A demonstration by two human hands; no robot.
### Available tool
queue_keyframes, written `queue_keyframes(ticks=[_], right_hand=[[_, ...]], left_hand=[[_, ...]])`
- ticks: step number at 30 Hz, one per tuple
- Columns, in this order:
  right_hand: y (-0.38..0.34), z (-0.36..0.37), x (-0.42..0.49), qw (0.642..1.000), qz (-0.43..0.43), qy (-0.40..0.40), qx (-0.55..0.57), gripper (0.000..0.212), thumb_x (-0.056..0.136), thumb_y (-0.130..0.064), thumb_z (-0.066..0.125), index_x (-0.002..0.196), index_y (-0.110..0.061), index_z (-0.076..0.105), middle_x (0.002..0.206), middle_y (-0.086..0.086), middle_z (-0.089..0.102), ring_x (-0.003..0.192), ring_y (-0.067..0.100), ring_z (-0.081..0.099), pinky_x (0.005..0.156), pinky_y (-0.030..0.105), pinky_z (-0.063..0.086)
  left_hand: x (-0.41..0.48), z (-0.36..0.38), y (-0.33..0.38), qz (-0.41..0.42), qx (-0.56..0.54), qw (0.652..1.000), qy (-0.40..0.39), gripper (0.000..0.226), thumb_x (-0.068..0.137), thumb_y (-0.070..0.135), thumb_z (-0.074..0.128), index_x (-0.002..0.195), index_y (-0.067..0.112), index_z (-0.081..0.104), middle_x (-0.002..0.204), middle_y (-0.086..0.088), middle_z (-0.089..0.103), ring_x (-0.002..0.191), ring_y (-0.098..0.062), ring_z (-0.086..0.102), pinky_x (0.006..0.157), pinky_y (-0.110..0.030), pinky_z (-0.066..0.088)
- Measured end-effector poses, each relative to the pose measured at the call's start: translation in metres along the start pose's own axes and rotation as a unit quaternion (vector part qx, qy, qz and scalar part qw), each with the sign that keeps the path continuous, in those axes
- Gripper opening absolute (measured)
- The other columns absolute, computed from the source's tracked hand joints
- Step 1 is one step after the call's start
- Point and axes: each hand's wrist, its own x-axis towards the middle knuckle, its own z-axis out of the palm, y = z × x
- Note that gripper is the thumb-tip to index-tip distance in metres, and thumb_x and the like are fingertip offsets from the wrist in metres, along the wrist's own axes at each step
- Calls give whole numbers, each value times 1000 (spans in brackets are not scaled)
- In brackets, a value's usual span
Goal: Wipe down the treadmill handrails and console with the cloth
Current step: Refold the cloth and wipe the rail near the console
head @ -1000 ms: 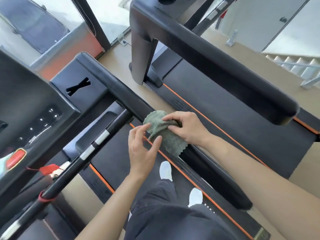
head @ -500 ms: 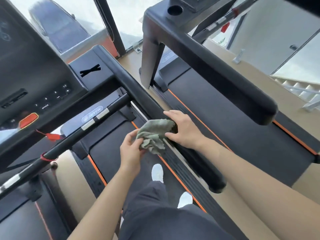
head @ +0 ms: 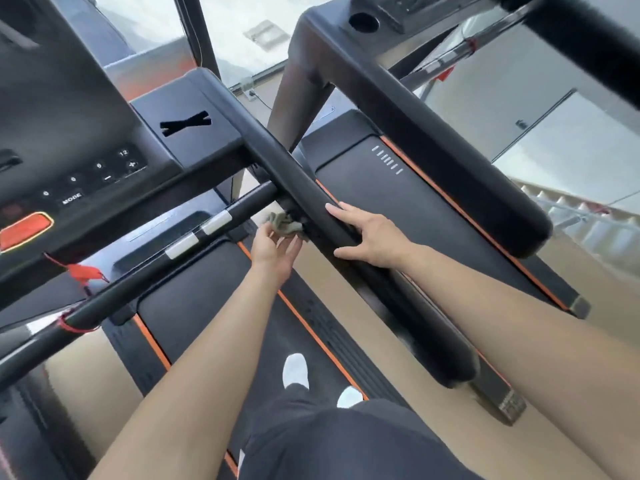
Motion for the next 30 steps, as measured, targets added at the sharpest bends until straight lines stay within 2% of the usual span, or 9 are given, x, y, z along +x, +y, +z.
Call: queue_keyframes(ticks=[2, 4, 7, 12, 16, 19, 23, 27, 30], right_hand=[[0, 2, -1, 1000, 4, -1, 9, 89, 79, -43, 77, 148, -63, 24, 163, -17, 24, 145, 10, 36, 116, 40, 37], [-1, 5, -3, 1000, 5, 3, 3, 89, 81, -43, 76, 147, -64, 20, 164, -18, 22, 145, 9, 35, 116, 42, 36], [-2, 6, -4, 1000, 10, 3, 6, 89, 83, -40, 75, 148, -63, 19, 164, -17, 21, 146, 10, 35, 116, 42, 36], [-2, 7, -3, 1000, 14, -9, 11, 90, 86, -36, 75, 149, -62, 17, 165, -16, 19, 147, 11, 33, 119, 40, 32], [-2, 11, -4, 1000, 19, 3, -2, 90, 87, -34, 75, 151, -60, 16, 166, -14, 18, 148, 13, 30, 120, 39, 30], [-4, 15, -5, 1000, 22, 7, -11, 90, 89, -34, 74, 153, -57, 14, 166, -13, 16, 149, 14, 29, 119, 37, 30], [0, 21, -22, 998, 36, 49, 6, 91, 86, -35, 76, 156, -46, 20, 161, -11, 30, 145, 13, 34, 118, 38, 33], [21, 26, -63, 993, 97, 68, 25, 91, 80, -44, 76, 156, -41, 27, 155, -11, 42, 140, 15, 41, 115, 37, 35], [40, 30, -93, 989, 132, 50, 50, 89, 79, -50, 76, 154, -44, 28, 156, -17, 41, 141, 11, 39, 117, 32, 33]], left_hand=[[11, 0, 0, -10, -8, 1000, -26, 18, 101, 30, 51, 100, 20, 66, 119, -7, 66, 111, -28, 63, 86, -41, 58], [17, 0, -1, -21, -2, 999, -41, 21, 100, 32, 50, 85, 22, 61, 109, -3, 67, 108, -26, 62, 94, -46, 54], [19, 4, -2, -33, 45, 997, -61, 24, 98, 35, 49, 78, 24, 57, 95, 1, 66, 100, -23, 61, 97, -47, 53], [10, 4, -16, -56, 128, 987, -79, 23, 100, 32, 48, 84, 25, 63, 97, 3, 66, 99, -19, 63, 81, -38, 54], [6, -3, -25, -64, 172, 979, -84, 18, 99, 30, 51, 93, 20, 65, 96, -2, 64, 92, -20, 65, 84, -37, 56], [8, 0, -19, -37, 170, 982, -68, 17, 99, 27, 52, 103, 17, 65, 103, -3, 65, 93, -20, 65, 86, -34, 55], [11, 11, -9, -1, 178, 983, -51, 33, 102, 35, 55, 128, 17, 63, 107, 2, 68, 100, -18, 66, 82, -30, 56], [3, 17, -11, 6, 198, 978, -58, 22, 100, 48, 57, 111, 29, 61, 107, 4, 66, 107, -19, 63, 98, -38, 53], [-2, 12, -23, -7, 217, 973, -74, 36, 97, 57, 58, 118, 28, 63, 108, 3, 66, 105, -19, 65, 91, -38, 56]])
